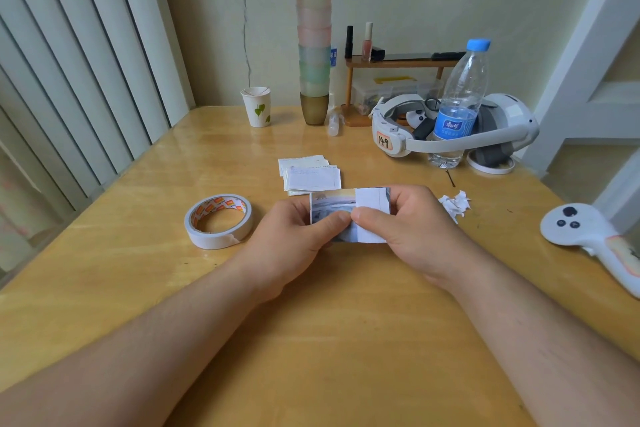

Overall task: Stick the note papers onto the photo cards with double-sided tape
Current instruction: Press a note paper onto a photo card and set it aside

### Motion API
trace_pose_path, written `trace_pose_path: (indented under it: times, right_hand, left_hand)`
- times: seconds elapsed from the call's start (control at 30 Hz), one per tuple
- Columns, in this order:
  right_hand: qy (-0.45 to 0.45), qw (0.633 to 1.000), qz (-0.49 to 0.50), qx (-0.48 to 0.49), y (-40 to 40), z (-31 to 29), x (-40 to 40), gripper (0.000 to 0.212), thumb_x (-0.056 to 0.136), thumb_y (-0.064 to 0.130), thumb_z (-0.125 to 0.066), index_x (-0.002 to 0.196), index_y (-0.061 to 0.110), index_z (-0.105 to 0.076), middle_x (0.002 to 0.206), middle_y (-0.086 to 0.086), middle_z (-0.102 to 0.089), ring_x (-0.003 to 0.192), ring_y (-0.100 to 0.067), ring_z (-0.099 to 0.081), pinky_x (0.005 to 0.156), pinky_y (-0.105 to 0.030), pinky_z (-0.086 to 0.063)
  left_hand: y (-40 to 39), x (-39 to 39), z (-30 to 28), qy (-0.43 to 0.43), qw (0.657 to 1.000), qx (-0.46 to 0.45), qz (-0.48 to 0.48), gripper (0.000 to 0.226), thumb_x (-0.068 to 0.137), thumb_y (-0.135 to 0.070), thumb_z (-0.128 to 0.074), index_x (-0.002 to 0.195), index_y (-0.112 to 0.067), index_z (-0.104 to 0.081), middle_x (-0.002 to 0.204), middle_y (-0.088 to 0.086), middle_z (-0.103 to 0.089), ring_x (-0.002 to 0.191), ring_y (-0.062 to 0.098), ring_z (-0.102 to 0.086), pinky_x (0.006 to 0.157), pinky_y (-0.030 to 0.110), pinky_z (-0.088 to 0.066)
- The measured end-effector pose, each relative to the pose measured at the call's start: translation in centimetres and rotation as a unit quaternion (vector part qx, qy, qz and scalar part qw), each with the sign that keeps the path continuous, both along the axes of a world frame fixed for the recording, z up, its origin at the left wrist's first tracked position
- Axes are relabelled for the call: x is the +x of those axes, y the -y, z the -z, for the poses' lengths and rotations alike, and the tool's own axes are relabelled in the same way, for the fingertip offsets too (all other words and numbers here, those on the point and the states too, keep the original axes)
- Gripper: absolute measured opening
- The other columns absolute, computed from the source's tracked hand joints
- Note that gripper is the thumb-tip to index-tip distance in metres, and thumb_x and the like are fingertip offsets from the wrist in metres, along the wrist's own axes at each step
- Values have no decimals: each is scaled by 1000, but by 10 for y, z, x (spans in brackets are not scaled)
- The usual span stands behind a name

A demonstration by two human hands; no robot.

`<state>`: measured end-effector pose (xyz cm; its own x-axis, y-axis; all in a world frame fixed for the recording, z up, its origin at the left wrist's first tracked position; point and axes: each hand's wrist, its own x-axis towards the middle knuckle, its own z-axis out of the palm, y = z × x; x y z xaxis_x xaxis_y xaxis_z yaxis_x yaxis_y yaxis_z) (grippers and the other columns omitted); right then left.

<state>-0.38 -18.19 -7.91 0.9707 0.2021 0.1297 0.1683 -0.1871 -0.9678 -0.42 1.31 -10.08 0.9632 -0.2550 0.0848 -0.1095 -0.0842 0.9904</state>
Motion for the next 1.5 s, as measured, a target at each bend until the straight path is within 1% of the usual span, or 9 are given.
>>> trace_pose_path:
  times: [0.17,0.27,0.37,0.5,0.7,1.07,1.27,1.4,1.5]
  right_hand:
    - [-31,999,-22,20,0,2,0,34,82,47,-75,104,22,-79,101,-2,-81,98,-29,-76,95,-50,-60]
    - [-12,1000,-14,17,-2,2,1,8,96,25,-74,100,20,-79,96,0,-81,93,-20,-78,89,-42,-60]
    - [9,1000,16,-9,-3,3,3,9,96,17,-73,92,20,-80,88,-1,-81,84,-21,-77,83,-45,-62]
    - [8,999,40,7,-4,5,6,6,96,19,-74,96,20,-80,92,-1,-81,91,-22,-77,90,-47,-61]
    - [-37,999,29,21,-7,5,4,23,90,42,-74,103,23,-77,86,4,-79,69,-12,-70,67,-25,-53]
    - [9,996,87,0,-17,8,4,12,96,14,-70,86,18,-76,76,2,-78,64,-9,-69,66,-30,-60]
    - [1,998,54,23,-14,5,0,10,97,21,-71,89,24,-78,78,7,-78,65,-7,-69,64,-24,-55]
    - [20,999,48,16,-14,7,2,5,94,21,-76,95,25,-79,86,6,-80,78,-10,-74,66,-24,-56]
    - [35,996,63,-48,-11,9,4,6,94,27,-76,98,25,-79,87,9,-80,81,-13,-75,69,-35,-59]
  left_hand:
    - [-2,4,2,1,1000,-3,-25,25,95,-30,-67,116,-20,-78,113,9,-79,114,41,-69,107,60,-51]
    - [0,2,1,0,1000,0,-17,18,103,-17,-66,118,-16,-77,112,6,-80,111,30,-74,107,51,-53]
    - [0,0,0,1,1000,1,-6,18,103,-16,-67,117,-15,-77,112,2,-80,110,22,-75,104,42,-56]
    - [-1,2,-1,-2,1000,-11,-24,14,99,-21,-72,107,-14,-81,97,2,-81,81,8,-70,80,26,-54]
    - [-4,9,1,7,998,-24,-59,16,101,-20,-69,112,-18,-80,108,7,-81,90,15,-67,84,35,-55]
    - [-2,9,3,7,999,-34,-36,26,92,-35,-73,110,-19,-81,109,23,-75,83,19,-58,81,39,-50]
    - [-2,8,3,14,999,-24,-46,17,102,-24,-69,115,-21,-80,108,10,-80,88,17,-64,82,37,-53]
    - [-2,8,2,26,999,2,-47,17,99,-34,-73,110,-23,-81,102,23,-75,77,19,-57,78,38,-48]
    - [-1,6,1,32,998,31,-46,16,98,-35,-73,107,-25,-81,95,3,-81,85,17,-74,85,35,-56]
